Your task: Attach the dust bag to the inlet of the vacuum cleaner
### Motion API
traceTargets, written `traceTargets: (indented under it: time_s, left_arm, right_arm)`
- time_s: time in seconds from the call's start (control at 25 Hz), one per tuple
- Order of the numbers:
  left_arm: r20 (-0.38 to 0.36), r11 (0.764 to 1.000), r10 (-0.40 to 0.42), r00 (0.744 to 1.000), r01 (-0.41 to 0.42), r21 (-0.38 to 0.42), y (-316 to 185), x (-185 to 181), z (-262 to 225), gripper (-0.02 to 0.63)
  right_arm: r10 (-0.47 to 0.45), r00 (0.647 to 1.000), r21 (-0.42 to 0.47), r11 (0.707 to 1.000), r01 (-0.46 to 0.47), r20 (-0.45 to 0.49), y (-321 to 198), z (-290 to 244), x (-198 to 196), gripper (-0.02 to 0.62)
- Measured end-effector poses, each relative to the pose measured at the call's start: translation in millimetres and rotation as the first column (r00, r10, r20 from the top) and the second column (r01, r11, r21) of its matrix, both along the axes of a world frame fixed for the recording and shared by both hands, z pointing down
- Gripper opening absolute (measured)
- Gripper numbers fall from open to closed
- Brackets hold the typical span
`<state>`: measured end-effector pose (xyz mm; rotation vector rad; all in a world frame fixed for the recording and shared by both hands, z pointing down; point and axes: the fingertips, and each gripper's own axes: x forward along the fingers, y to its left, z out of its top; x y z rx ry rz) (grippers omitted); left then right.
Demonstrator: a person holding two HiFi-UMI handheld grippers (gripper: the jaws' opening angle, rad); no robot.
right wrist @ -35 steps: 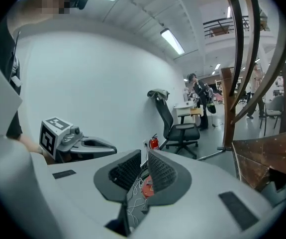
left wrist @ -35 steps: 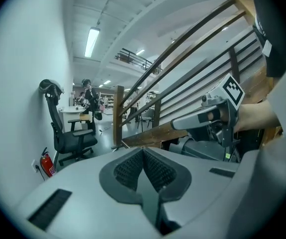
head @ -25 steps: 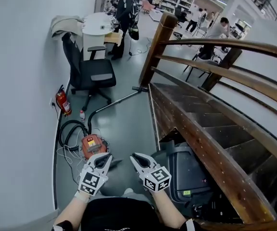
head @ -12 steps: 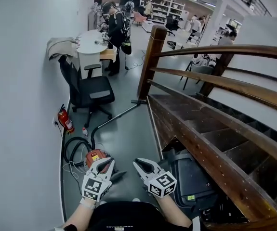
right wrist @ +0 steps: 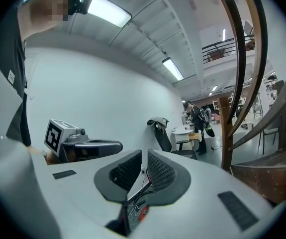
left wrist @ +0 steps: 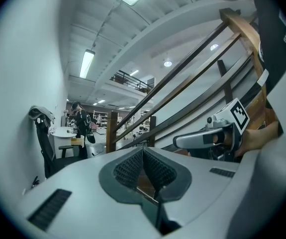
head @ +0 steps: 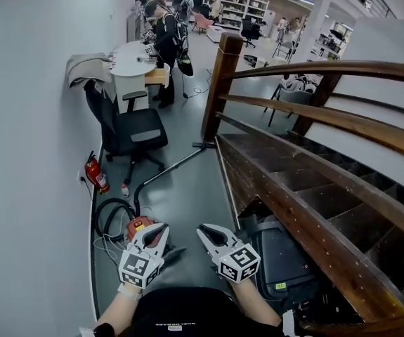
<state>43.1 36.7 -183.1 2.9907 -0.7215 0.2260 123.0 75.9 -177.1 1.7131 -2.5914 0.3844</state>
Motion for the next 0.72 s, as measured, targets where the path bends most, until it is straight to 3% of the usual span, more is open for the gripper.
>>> traceTargets:
  time_s: [0.12,0.36,0.72]
  left_arm:
    - [-0.031,1.000,0.004,1.000,-0.004,0.004,-1.8,2.4,-4.1,0.017]
    - [-0.002,0.998,-0.005,1.000,0.005,0.058,-2.9,2.5,-6.3,0.015]
    - [-0.037,1.000,0.019,0.999,-0.019,0.014,2.2,0.7,-5.8,0.015]
  right_arm:
    - [0.004,1.000,0.005,1.000,-0.004,-0.002,-1.4,-1.8,3.5,0.057]
    - [0.016,1.000,0.011,1.000,-0.016,-0.004,-2.5,-5.0,7.2,0.057]
    - [0.017,1.000,0.015,1.000,-0.017,-0.007,0.7,-5.4,7.9,0.057]
